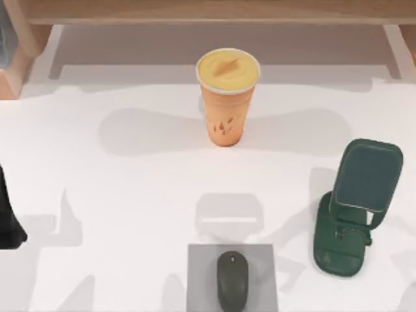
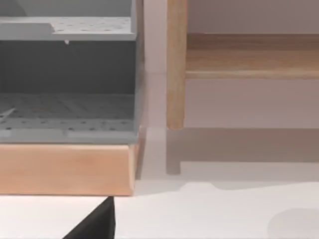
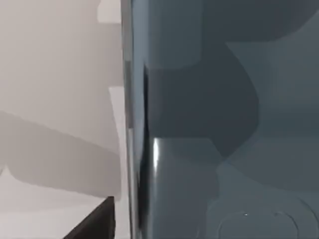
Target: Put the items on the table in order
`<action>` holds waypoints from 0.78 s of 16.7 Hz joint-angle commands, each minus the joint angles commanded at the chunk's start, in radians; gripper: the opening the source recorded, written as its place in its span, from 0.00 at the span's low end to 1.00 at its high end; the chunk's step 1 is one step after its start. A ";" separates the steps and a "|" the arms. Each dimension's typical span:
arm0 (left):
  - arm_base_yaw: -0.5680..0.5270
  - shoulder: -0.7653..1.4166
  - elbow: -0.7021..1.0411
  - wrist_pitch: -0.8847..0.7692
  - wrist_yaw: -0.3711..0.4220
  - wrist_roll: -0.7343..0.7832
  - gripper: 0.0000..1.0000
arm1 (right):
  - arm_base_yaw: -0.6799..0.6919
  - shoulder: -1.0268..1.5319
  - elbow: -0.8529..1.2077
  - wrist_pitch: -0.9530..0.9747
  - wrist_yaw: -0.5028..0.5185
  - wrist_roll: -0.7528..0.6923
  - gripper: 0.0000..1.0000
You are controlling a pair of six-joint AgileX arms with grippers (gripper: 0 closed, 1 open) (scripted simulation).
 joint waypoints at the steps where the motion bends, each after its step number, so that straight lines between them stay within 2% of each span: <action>1: 0.000 0.000 0.000 0.000 0.000 0.000 1.00 | 0.000 0.014 -0.014 0.025 0.000 0.000 1.00; 6: 0.000 0.000 0.000 0.000 0.000 0.000 1.00 | 0.000 0.026 -0.024 0.043 0.000 0.000 1.00; 13: 0.000 0.000 0.000 0.000 0.000 0.000 1.00 | 0.000 0.026 -0.024 0.043 0.000 0.000 0.47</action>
